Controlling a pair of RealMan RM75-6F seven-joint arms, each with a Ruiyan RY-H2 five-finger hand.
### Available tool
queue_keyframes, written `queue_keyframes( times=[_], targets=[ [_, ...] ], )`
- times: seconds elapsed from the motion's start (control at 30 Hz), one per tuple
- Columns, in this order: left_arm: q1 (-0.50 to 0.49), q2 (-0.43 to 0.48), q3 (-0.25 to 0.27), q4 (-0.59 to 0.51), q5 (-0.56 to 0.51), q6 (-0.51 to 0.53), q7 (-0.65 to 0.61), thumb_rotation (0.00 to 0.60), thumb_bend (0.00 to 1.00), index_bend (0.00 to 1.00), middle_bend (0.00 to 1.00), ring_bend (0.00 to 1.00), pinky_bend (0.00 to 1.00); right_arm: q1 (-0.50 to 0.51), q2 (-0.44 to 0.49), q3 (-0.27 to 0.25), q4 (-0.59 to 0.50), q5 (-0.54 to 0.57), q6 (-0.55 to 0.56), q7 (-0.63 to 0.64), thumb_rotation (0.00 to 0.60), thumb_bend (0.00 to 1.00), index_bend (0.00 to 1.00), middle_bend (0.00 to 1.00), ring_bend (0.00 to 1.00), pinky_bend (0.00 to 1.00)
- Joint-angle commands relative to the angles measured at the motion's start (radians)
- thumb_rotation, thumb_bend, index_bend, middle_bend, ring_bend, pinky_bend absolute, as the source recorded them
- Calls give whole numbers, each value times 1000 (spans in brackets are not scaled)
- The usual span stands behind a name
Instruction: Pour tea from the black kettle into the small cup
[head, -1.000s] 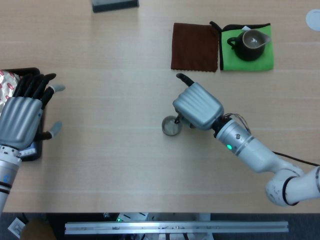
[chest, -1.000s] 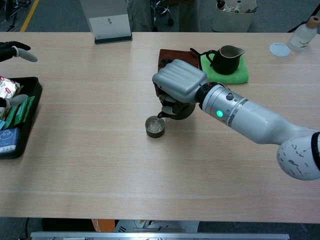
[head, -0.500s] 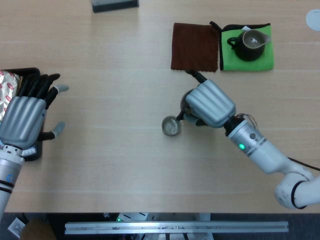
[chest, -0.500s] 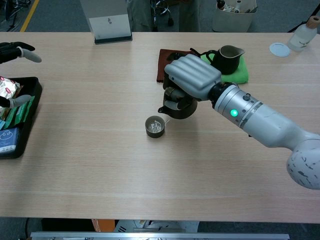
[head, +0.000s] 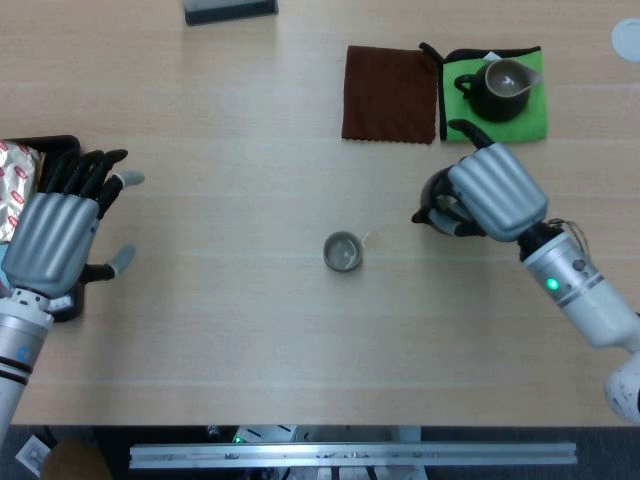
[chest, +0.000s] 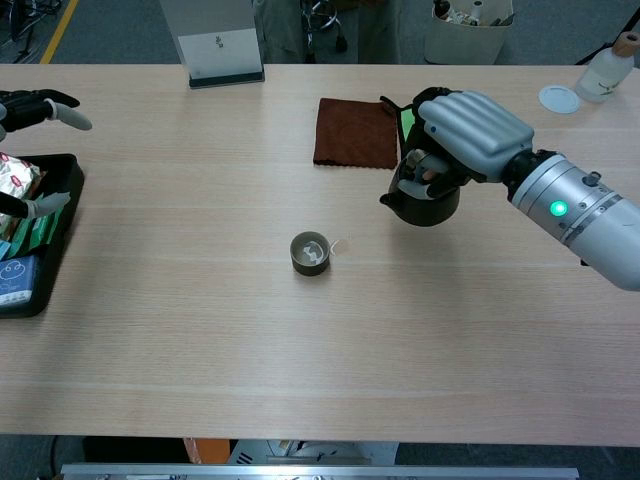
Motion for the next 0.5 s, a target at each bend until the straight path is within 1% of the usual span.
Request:
queue_keyframes(
  times=[0.03, 0.23, 0.5],
  targets=[
    [1, -1, 2, 3, 1, -1, -2, 600, 269, 197, 89, 78, 56, -26, 18, -14, 15, -3, 6, 27, 600, 226, 1000, 1000, 936, 143],
    [2, -3, 3, 16, -2, -4, -13, 600, 269, 197, 89, 78, 56, -66, 22, -31, 63, -4, 4, 73, 600, 225, 1000, 1000, 935, 143],
    [2, -12, 8, 24, -2, -9, -15, 600, 269, 197, 89, 78, 56, -99, 1, -36, 131, -11, -6, 124, 600, 224, 1000, 1000, 932, 144]
  ],
)
